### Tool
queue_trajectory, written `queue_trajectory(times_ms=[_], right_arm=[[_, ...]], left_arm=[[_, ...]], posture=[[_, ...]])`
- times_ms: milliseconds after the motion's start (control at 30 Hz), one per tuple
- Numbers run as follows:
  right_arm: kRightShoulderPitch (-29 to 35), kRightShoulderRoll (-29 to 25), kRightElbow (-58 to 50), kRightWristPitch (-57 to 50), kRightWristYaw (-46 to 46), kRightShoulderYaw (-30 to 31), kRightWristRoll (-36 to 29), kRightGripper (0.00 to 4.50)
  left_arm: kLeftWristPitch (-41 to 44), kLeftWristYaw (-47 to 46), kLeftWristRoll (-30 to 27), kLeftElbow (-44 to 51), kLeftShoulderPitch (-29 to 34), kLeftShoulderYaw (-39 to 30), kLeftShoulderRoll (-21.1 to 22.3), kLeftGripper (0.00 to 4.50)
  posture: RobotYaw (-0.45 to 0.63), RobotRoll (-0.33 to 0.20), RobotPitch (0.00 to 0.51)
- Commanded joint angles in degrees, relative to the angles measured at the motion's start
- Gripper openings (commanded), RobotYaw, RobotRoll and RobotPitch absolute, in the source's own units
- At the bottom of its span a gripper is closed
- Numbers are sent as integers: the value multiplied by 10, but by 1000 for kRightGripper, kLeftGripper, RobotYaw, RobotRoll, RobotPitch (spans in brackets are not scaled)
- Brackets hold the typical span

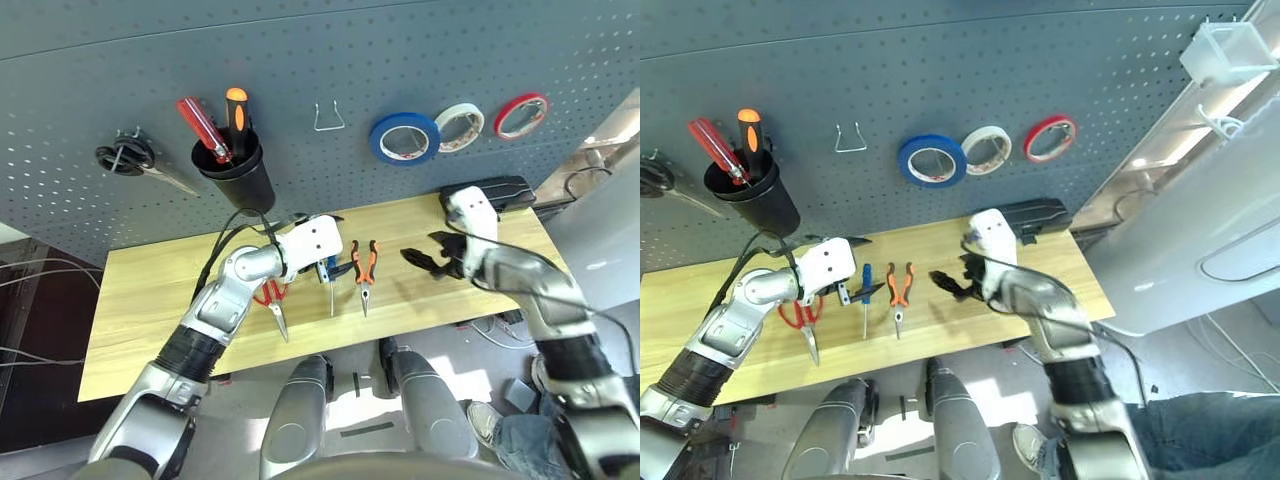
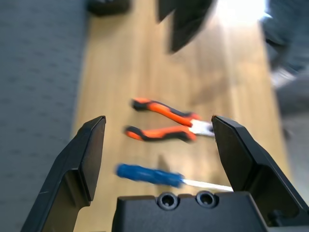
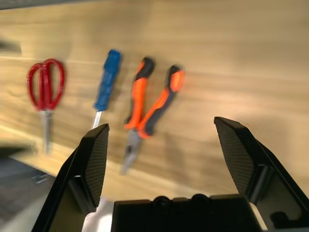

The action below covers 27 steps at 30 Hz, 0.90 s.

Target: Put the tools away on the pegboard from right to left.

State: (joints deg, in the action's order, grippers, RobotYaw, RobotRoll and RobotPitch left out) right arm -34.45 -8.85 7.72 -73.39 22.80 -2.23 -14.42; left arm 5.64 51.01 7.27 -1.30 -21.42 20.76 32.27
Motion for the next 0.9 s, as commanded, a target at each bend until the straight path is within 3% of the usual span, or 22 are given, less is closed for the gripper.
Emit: queue_trajectory(times_ms=[33,200,900], right_arm=[[-28,55,87,-51,-79,-52,14,4486],[-61,107,168,-32,-158,-108,26,4486],[-128,173,371,127,-246,-97,24,4486]], left_arm=[[32,36,5,24,11,21,14,4500],[55,45,7,46,19,22,18,4500],[78,41,0,85,41,18,19,4500]], posture=[[75,0,286],[108,0,311],[140,0,374]])
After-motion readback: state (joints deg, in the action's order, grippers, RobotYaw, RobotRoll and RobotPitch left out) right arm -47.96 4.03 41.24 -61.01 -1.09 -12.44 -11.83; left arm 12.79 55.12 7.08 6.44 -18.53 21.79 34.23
